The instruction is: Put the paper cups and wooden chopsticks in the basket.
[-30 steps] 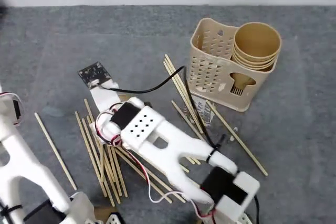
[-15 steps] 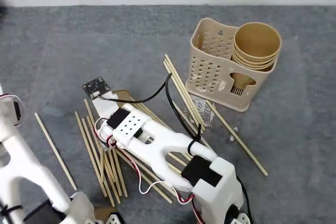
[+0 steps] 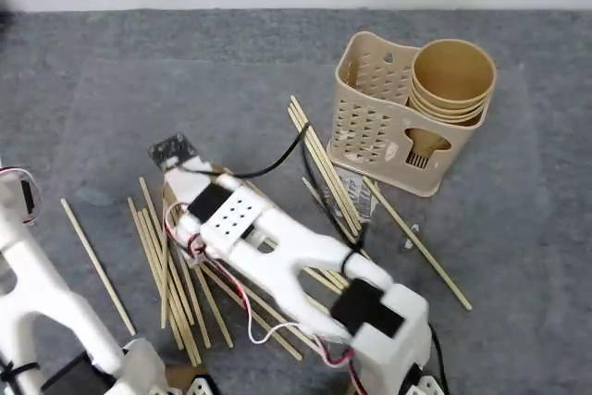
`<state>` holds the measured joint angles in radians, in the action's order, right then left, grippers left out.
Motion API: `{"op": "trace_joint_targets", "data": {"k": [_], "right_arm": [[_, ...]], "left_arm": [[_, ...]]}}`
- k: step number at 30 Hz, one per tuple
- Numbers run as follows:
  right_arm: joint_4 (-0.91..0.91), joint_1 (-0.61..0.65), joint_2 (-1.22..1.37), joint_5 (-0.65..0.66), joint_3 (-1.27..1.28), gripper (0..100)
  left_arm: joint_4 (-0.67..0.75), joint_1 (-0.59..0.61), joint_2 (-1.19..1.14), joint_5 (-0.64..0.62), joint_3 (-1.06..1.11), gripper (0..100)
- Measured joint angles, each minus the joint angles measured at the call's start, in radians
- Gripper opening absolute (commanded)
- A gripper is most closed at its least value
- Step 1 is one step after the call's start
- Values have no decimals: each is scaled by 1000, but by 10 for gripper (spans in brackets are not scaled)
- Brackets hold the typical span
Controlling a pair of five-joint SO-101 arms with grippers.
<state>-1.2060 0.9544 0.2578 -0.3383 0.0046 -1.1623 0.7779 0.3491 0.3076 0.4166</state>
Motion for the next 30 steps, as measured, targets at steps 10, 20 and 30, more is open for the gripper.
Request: {"op": "trace_joint_targets", "data": {"k": [10,20,30], "right_arm": [[-230,-163,-422,173,-21,180],[-215,-537,-792,399,-21,180],[391,-879,-832,506,311,180]], "left_arm": [[0,0,0,0,32,70],[0,0,0,0,32,70],[0,0,0,0,32,70]]}}
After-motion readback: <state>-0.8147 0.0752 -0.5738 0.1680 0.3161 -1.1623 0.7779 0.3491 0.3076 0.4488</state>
